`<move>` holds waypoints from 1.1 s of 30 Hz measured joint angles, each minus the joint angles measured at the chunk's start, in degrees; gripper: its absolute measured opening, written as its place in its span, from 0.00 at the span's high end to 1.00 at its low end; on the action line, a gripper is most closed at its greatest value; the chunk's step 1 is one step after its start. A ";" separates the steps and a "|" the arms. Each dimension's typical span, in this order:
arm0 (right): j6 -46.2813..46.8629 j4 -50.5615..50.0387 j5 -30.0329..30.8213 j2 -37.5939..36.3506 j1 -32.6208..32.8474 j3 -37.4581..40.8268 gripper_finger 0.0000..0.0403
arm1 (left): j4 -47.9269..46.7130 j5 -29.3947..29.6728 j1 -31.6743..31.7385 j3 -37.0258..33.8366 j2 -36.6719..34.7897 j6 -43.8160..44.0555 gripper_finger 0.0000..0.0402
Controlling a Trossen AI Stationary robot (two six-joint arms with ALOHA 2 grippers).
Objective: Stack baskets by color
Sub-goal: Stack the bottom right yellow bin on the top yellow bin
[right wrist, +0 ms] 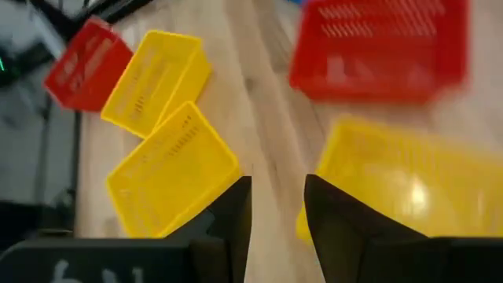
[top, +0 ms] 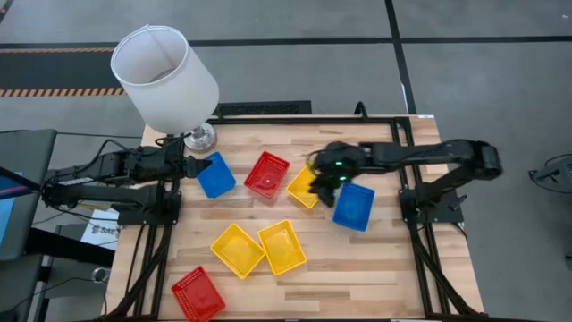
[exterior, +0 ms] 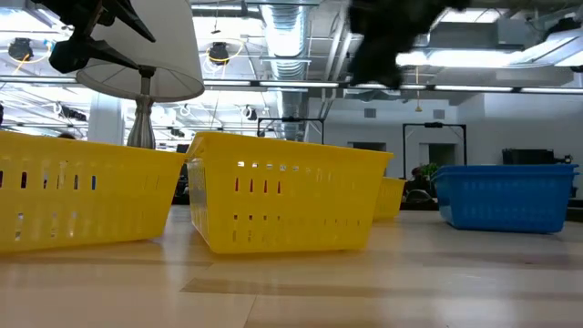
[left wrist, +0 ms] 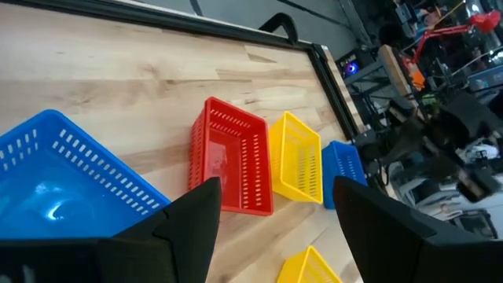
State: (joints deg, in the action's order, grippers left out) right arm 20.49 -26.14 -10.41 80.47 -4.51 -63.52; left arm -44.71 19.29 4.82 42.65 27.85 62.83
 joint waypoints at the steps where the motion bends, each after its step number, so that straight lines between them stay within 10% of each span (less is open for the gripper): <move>1: -3.74 0.19 0.01 2.79 0.36 -2.45 0.64 | 0.00 0.00 0.00 0.00 0.01 -0.13 0.42; 15: -36.68 -5.23 -1.51 31.49 5.86 -24.92 0.42 | -0.03 0.48 0.00 0.00 -0.01 0.03 0.42; 33: -36.62 -9.18 -1.44 43.54 8.87 -29.85 0.51 | -1.31 0.52 0.00 0.00 0.01 1.75 0.42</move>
State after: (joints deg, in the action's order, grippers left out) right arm -16.13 -35.33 -11.86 124.01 4.36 -93.36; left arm -46.02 19.81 4.82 42.65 27.86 64.58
